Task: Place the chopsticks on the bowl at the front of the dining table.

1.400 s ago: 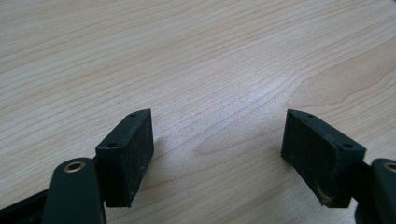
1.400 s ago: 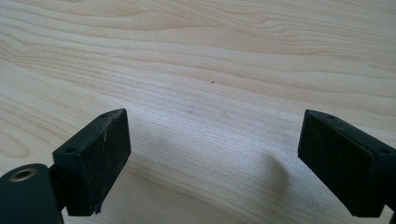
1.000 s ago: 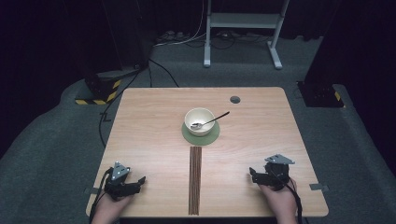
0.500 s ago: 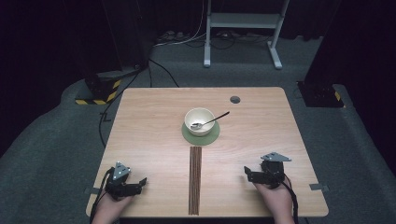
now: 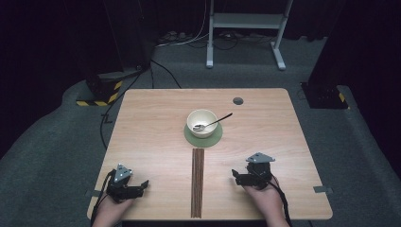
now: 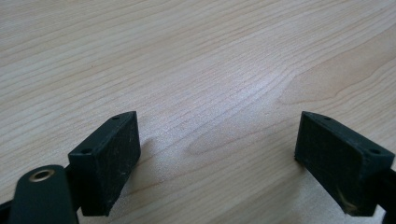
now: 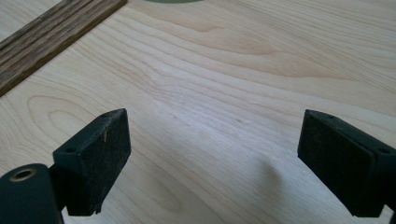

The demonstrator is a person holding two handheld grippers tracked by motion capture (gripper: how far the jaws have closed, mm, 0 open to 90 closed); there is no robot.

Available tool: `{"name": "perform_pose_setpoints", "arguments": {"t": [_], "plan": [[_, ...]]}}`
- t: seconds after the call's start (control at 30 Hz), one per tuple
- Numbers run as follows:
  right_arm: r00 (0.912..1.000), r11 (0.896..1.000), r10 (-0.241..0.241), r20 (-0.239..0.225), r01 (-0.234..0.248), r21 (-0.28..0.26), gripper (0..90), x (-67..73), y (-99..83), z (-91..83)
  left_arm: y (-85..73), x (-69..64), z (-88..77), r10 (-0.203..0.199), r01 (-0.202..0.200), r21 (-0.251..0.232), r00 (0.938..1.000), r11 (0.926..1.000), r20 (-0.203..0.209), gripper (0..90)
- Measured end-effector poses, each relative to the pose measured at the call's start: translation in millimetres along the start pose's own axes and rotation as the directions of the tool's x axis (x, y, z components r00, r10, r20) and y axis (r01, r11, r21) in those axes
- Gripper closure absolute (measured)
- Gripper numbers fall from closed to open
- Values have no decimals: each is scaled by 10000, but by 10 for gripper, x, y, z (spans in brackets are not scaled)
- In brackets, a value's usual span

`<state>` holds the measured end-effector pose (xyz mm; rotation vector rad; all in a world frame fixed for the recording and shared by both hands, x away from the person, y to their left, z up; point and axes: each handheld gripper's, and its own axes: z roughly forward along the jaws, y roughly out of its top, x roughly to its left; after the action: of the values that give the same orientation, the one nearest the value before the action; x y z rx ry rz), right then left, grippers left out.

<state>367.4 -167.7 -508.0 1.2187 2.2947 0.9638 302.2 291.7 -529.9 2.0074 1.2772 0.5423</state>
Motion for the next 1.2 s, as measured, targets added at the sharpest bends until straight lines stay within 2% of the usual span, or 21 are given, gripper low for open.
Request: {"name": "perform_pose_setpoints", "arguments": {"t": [0.07,0.23,0.4,0.63,0.83,1.0,1.2], "plan": [[9999,9998,-160,-25,160,-85,100,45,32,19,0,0,0,-2,2,-6,10000,10000,7,142],[9997,9999,-102,-232,104,94,101,127,122,77,1,2,1,11,-11,0,10000,10000,12,141],[9988,9999,-139,-469,141,46,116,183,207,132,2,1,2,13,-13,12,10000,10000,30,140],[9975,9986,-260,-652,289,438,133,276,274,232,4,4,5,85,-85,20,9999,10000,86,134],[9975,9979,-408,-573,436,479,188,375,329,299,5,4,7,87,-87,21,9999,10000,115,130],[9986,9985,-453,-290,462,300,288,457,387,344,5,4,7,92,-92,37,9999,10000,117,130],[9967,9978,-612,-538,625,225,404,552,477,407,6,5,8,135,-136,27,9998,9999,123,127]]}}
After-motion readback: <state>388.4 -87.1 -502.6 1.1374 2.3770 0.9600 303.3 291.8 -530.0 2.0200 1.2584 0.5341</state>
